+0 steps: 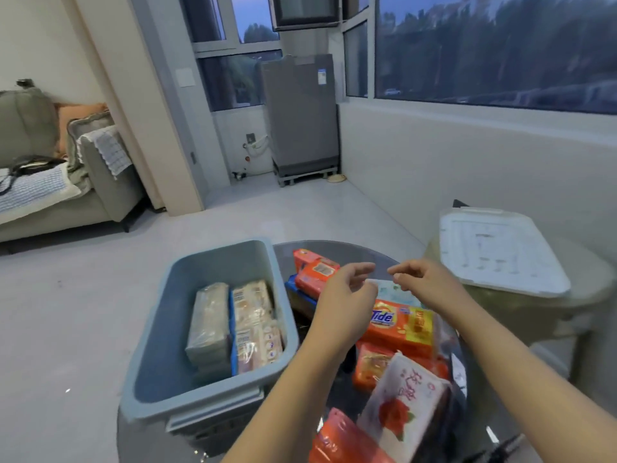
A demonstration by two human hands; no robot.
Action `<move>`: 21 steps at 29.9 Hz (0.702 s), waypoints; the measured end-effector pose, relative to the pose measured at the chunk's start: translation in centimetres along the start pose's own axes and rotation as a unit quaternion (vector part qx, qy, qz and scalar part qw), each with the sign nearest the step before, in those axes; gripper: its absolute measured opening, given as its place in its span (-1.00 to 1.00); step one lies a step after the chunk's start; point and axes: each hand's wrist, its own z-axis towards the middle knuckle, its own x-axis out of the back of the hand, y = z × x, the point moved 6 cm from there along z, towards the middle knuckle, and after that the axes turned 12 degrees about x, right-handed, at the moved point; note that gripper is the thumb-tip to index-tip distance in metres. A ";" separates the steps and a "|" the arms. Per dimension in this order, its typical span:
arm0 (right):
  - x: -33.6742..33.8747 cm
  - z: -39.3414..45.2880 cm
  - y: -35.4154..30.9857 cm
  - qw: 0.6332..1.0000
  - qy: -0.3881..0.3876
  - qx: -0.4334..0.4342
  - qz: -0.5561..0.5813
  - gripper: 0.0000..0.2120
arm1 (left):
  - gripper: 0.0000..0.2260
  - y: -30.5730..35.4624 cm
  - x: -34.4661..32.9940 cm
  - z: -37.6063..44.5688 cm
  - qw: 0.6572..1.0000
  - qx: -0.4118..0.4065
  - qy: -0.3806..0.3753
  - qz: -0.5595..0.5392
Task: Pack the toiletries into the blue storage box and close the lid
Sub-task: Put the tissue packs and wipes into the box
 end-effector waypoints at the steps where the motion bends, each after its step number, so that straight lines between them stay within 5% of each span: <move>1: 0.2 0.4 1.0 1.000 -0.001 -0.014 -0.021 -0.82 | -0.72 -0.6 -0.5 0.3 1.000 0.014 0.000 0.000; 11: -1.4 3.0 8.5 0.983 -0.085 -0.157 -0.040 -0.33 | -0.90 -6.9 -2.9 1.7 0.993 0.069 -0.030 0.096; 21: -2.3 4.3 10.3 0.977 -0.133 -0.164 -0.034 -0.61 | -0.76 -8.1 -4.6 0.4 0.967 0.077 -0.192 0.148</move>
